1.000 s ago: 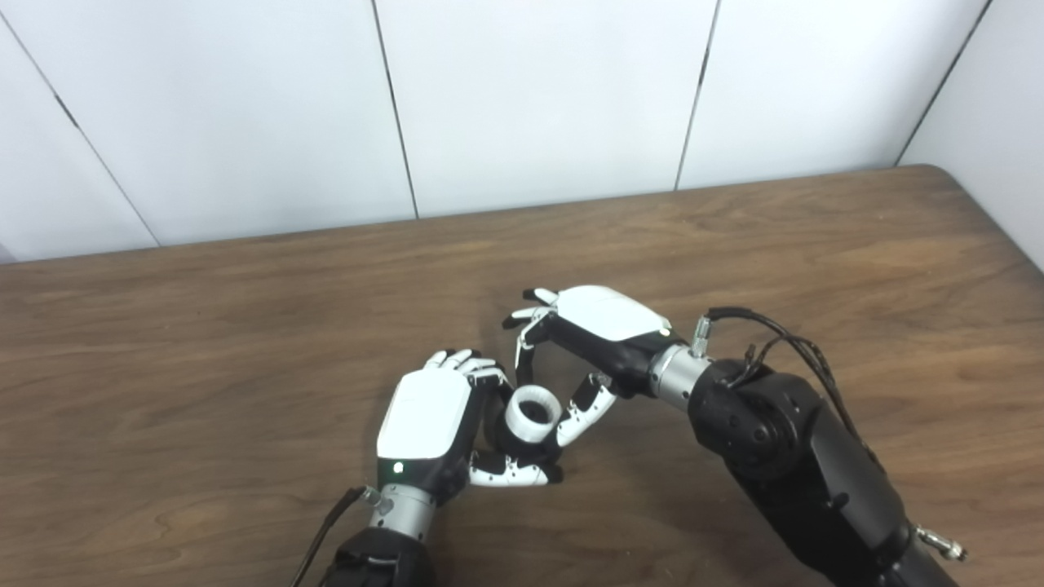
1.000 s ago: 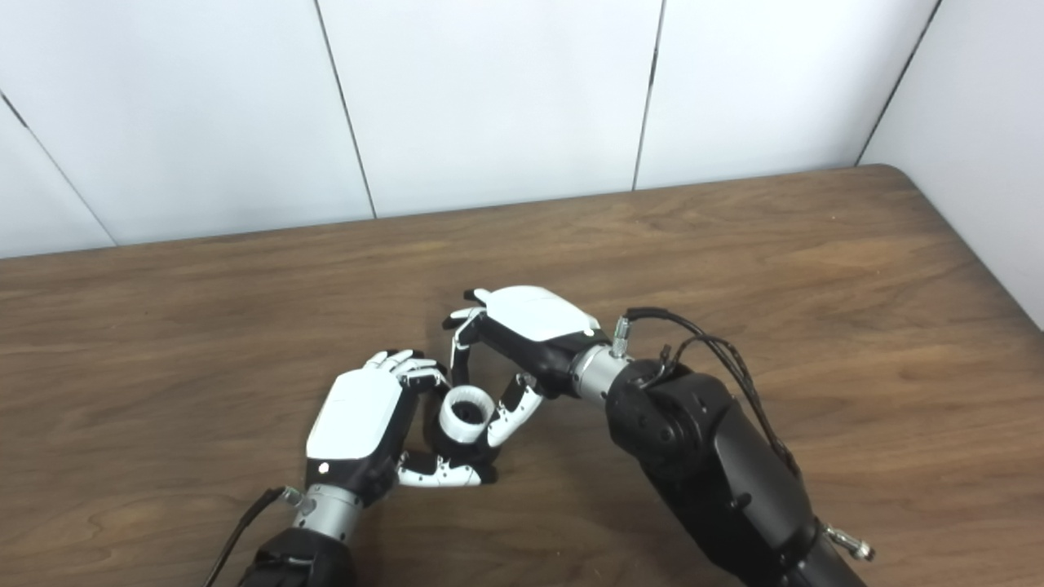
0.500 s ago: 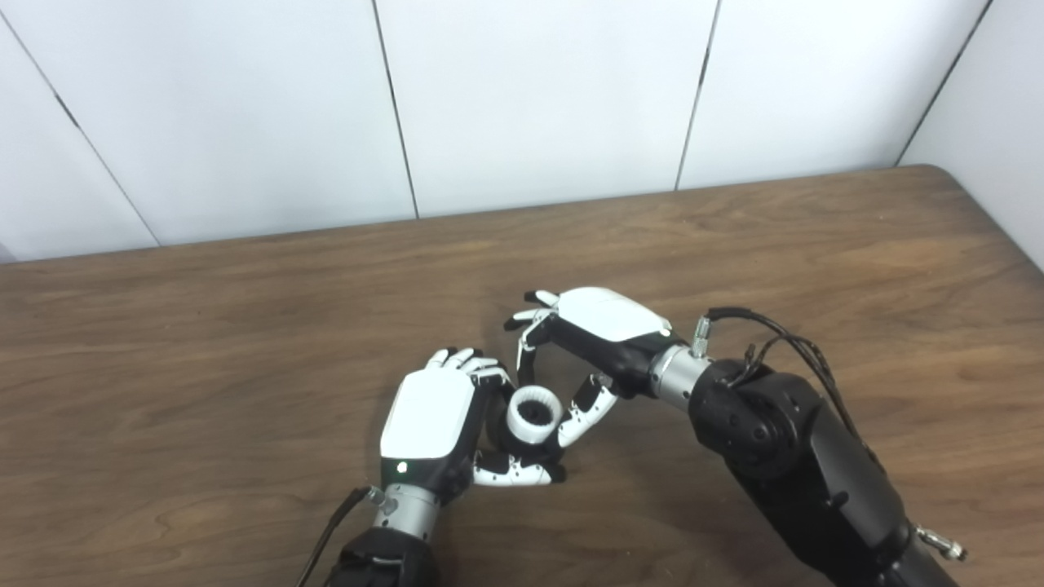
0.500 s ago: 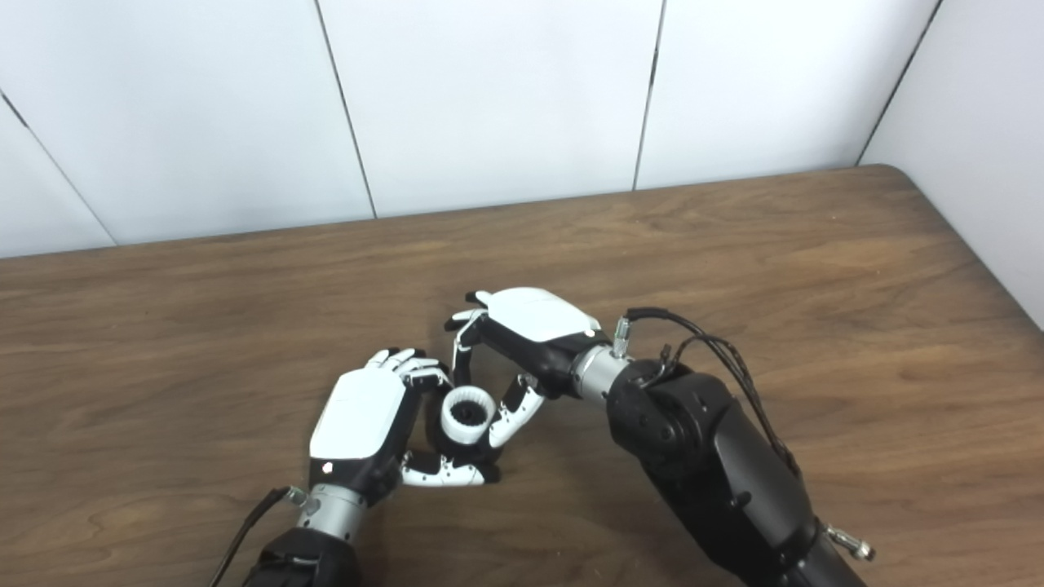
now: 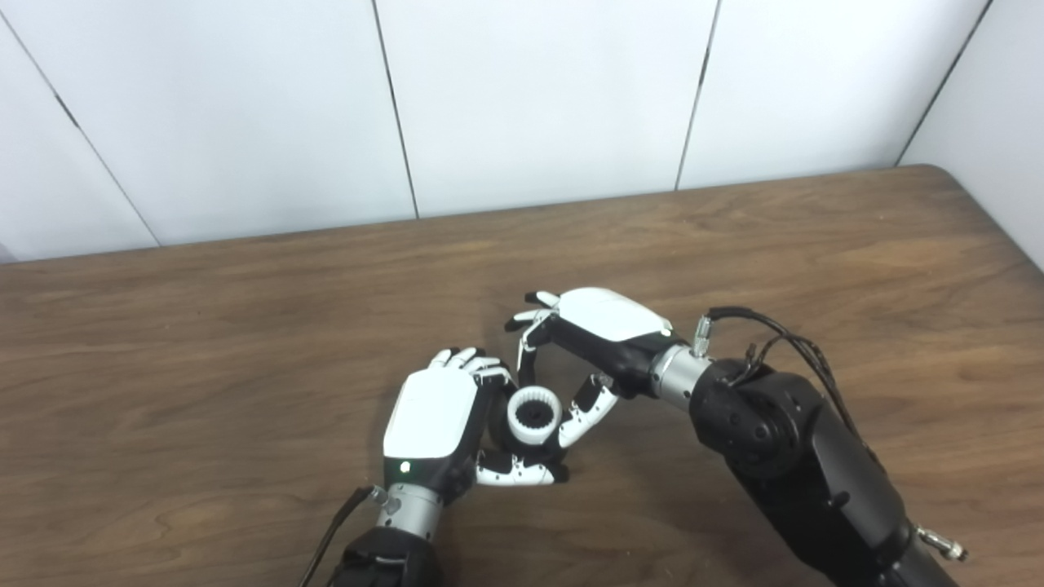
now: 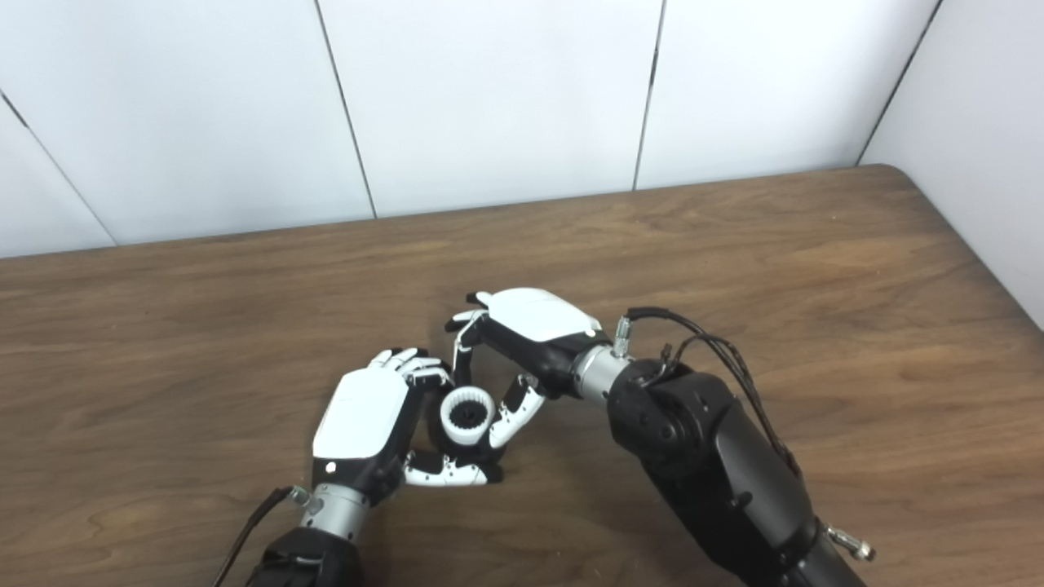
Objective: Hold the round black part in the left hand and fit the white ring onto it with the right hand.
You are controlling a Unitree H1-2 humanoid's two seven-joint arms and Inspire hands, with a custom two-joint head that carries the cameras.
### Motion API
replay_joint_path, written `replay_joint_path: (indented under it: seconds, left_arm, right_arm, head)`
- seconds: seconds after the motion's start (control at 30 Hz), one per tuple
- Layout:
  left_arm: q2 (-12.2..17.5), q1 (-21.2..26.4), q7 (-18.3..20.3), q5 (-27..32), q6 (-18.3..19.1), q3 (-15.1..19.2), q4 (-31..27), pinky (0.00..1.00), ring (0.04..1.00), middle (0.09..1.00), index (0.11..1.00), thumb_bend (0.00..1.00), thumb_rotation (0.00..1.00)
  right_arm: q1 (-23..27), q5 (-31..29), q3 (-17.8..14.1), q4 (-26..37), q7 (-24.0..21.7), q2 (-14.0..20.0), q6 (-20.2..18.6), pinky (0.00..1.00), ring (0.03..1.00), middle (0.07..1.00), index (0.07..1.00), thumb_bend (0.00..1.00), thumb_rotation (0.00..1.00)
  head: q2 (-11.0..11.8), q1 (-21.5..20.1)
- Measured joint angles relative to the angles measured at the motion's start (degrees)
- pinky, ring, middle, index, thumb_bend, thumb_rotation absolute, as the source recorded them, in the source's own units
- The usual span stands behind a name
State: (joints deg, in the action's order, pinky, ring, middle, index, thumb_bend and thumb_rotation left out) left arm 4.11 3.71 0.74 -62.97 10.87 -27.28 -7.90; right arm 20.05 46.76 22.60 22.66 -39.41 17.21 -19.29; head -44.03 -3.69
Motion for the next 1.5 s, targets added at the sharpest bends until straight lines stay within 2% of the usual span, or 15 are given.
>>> replay_joint_path:
  seconds: [0.3, 0.33, 0.37, 0.43, 0.5, 0.7, 1.0, 1.27, 1.5]
  left_arm:
    - [0.0, 0.4, 0.0, 0.0, 0.0, 0.0, 0.4, 0.91, 0.873, 0.768, 0.484, 0.52, 0.06]
    - [0.0, 0.5, 0.0, 0.0, 0.0, 0.0, 0.5, 0.91, 0.871, 0.767, 0.484, 0.52, 0.06]
    - [-0.1, 0.6, 0.0, 0.0, -0.1, 0.0, 0.5, 0.91, 0.871, 0.767, 0.484, 0.52, 0.06]
    - [-0.1, 0.6, 0.0, 0.0, -0.1, 0.0, 0.6, 0.91, 0.873, 0.767, 0.484, 0.52, 0.06]
    - [-0.1, 0.6, 0.0, 0.0, -0.1, 0.0, 0.6, 0.91, 0.873, 0.768, 0.484, 0.52, 0.06]
    - [-0.1, 0.6, -0.1, 0.0, -0.1, 0.1, 0.6, 0.91, 0.871, 0.769, 0.484, 0.52, 0.06]
    - [-0.1, 0.6, -0.1, 0.0, -0.1, 0.2, 0.6, 0.91, 0.874, 0.771, 0.485, 0.52, 0.06]
    - [0.0, 0.6, -0.1, 0.1, -0.1, 0.4, 0.6, 0.91, 0.868, 0.765, 0.484, 0.52, 0.06]
    - [0.1, 0.6, -0.1, 0.2, -0.1, 0.8, 0.6, 0.91, 0.868, 0.765, 0.484, 0.52, 0.06]
  right_arm:
    - [0.0, 0.0, 0.0, -0.5, 0.0, 0.2, -0.1, 1.00, 1.000, 0.883, 0.492, 0.52, 0.14]
    - [0.0, 0.0, 0.0, -0.6, -0.1, 0.3, -0.1, 1.00, 1.000, 0.885, 0.556, 0.72, 0.17]
    - [0.1, 0.0, 0.0, -0.6, -0.2, 0.4, -0.1, 1.00, 1.000, 0.888, 0.600, 0.85, 0.19]
    - [0.1, 0.0, 0.1, -0.6, -0.7, 0.9, -0.1, 1.00, 1.000, 0.901, 0.635, 0.94, 0.21]
    - [0.1, 0.1, 0.1, -0.5, -1.4, 1.4, -0.3, 1.00, 1.000, 0.923, 0.659, 0.99, 0.23]
    - [0.1, 0.7, 0.3, -0.4, -1.8, 1.6, -0.6, 1.00, 1.000, 0.961, 0.709, 1.00, 0.28]
    - [0.1, 1.6, -0.3, -0.1, -1.8, 2.0, -0.6, 1.00, 1.000, 0.960, 0.714, 1.00, 0.29]
    - [0.1, 0.5, -2.5, 1.0, -2.1, 3.6, -0.6, 1.00, 1.000, 0.956, 0.723, 1.00, 0.29]
    - [0.1, 0.5, -4.7, 3.0, -4.0, 4.6, -2.3, 1.00, 1.000, 0.968, 0.740, 1.00, 0.28]
  head:
    - [0.3, -0.2]
    - [0.3, -0.2]
    - [0.3, -0.2]
    - [0.4, -0.2]
    - [0.4, -0.2]
    - [0.6, -0.2]
    - [0.7, -0.2]
    - [0.6, -0.1]
    - [0.4, -0.1]
